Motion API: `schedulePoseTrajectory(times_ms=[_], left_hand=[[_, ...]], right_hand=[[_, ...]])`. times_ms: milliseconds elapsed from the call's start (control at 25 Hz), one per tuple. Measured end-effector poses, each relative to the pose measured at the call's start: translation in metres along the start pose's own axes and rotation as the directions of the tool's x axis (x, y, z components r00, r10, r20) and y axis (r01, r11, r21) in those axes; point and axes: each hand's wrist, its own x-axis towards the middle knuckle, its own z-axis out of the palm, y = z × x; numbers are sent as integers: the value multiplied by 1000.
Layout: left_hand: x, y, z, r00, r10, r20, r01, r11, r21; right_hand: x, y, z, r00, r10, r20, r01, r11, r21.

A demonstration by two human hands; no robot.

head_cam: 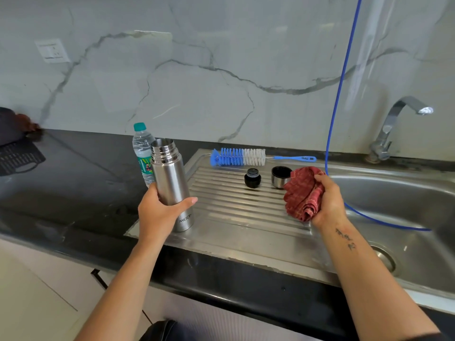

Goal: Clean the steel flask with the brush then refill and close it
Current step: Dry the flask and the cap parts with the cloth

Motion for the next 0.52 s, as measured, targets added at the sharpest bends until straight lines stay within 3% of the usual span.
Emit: schedulePoseTrajectory(times_ms=[120,200,280,320,440,520], left_hand=[[0,-2,-1,1000,3,-30,-2,1000,25],[-7,0,-2,975,79,-206,-66,995,73],[-23,6,1,877,285,-387,-236,957,169],[-34,11,6,823,399,-405,-344,917,204],[-58,25,41,733,661,-158,-630,748,210],[-51,28,72,778,627,52,-624,760,181]], right_hand=[[0,-1,0,1000,-12,-15,12,1000,23],[-3,-3,0,1000,-10,-14,10,999,42],[0,-3,-2,1000,-5,0,5,998,56],[0,-3,-1,1000,-2,3,2,999,52],[1,-2,1,1000,2,10,-2,998,59],[0,-2,2,1000,16,19,-17,998,54]])
